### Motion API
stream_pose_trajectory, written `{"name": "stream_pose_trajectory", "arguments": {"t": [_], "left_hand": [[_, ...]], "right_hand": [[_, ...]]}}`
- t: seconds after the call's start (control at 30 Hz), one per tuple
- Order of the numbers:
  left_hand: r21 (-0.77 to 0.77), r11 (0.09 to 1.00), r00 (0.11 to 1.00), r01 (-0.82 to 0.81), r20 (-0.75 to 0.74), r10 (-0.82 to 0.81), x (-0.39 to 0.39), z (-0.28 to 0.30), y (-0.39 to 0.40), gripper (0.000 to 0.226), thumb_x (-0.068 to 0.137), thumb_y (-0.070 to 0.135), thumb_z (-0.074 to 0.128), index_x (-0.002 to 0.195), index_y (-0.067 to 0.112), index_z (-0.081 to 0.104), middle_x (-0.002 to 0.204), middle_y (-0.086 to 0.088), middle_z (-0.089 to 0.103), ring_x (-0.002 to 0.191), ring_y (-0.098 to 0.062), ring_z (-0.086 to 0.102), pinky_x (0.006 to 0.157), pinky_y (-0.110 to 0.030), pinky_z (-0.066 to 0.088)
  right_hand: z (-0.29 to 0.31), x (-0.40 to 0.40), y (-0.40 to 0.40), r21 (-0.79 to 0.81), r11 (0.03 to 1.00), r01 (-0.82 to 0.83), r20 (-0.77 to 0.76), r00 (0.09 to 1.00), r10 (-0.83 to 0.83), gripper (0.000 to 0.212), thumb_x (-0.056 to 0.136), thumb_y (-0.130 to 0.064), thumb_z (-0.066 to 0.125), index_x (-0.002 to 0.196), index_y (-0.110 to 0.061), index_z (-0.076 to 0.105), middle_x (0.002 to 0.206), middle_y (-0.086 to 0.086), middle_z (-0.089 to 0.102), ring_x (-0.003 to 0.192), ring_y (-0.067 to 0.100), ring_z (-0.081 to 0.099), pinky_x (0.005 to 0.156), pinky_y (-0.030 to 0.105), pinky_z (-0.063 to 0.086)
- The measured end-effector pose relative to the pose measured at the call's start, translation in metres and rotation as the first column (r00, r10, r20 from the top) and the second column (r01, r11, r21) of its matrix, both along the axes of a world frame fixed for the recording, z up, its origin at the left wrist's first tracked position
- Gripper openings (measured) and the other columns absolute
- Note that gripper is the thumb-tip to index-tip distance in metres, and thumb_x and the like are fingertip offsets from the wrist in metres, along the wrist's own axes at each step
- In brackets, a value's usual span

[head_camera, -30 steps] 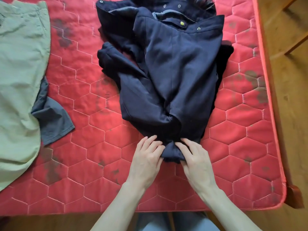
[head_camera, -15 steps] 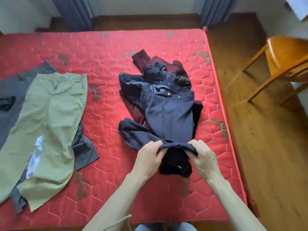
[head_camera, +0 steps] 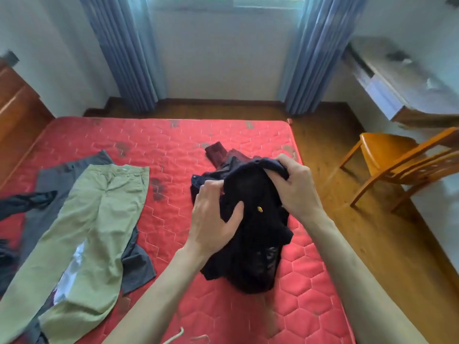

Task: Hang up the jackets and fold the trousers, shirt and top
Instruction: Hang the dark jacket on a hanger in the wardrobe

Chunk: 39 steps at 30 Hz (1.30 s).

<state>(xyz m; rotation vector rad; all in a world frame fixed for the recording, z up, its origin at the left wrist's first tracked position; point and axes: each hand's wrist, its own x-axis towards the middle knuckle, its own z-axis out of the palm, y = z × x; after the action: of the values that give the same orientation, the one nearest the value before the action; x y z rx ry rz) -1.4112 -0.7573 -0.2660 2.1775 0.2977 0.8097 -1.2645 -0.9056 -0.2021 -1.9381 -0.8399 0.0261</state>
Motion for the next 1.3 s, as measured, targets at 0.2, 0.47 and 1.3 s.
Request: {"name": "stream_pose_trajectory", "arguments": {"t": [0.2,0.47,1.3], "left_hand": [[0.005,0.993,0.988,-0.121,0.094,0.120,0.011,0.061,0.014,0.014,0.104,0.029,0.056,0.112,0.020,0.062,0.104,0.012,0.057,0.096,-0.010,0.055,0.086,-0.017,0.041],[-0.149,0.982,0.951,-0.112,0.271,0.150,0.029,0.158,0.027,0.020,0.107,0.024,0.053,0.090,0.023,0.064,0.070,0.014,0.058,0.063,-0.007,0.053,0.061,-0.021,0.040],[0.281,0.894,0.935,0.348,-0.172,-0.310,0.058,0.207,-0.014,0.021,0.102,0.022,0.065,0.088,0.007,0.071,0.087,0.001,0.065,0.084,-0.020,0.064,0.079,-0.046,0.051]], "right_hand": [[0.088,0.017,0.018,0.118,0.992,-0.048,0.108,0.994,0.035,0.022,0.101,-0.025,0.065,0.085,-0.039,0.065,0.076,-0.021,0.065,0.072,0.003,0.061,0.062,0.014,0.045],[0.156,0.042,0.011,0.178,0.984,-0.024,0.110,0.994,0.004,0.018,0.103,-0.035,0.064,0.102,-0.021,0.075,0.089,-0.011,0.072,0.090,0.012,0.069,0.077,0.034,0.062],[0.217,0.083,0.026,0.192,0.981,0.038,0.211,0.974,-0.080,0.037,0.097,-0.041,0.071,0.066,-0.022,0.068,0.057,-0.012,0.060,0.054,0.000,0.054,0.054,0.015,0.039]]}}
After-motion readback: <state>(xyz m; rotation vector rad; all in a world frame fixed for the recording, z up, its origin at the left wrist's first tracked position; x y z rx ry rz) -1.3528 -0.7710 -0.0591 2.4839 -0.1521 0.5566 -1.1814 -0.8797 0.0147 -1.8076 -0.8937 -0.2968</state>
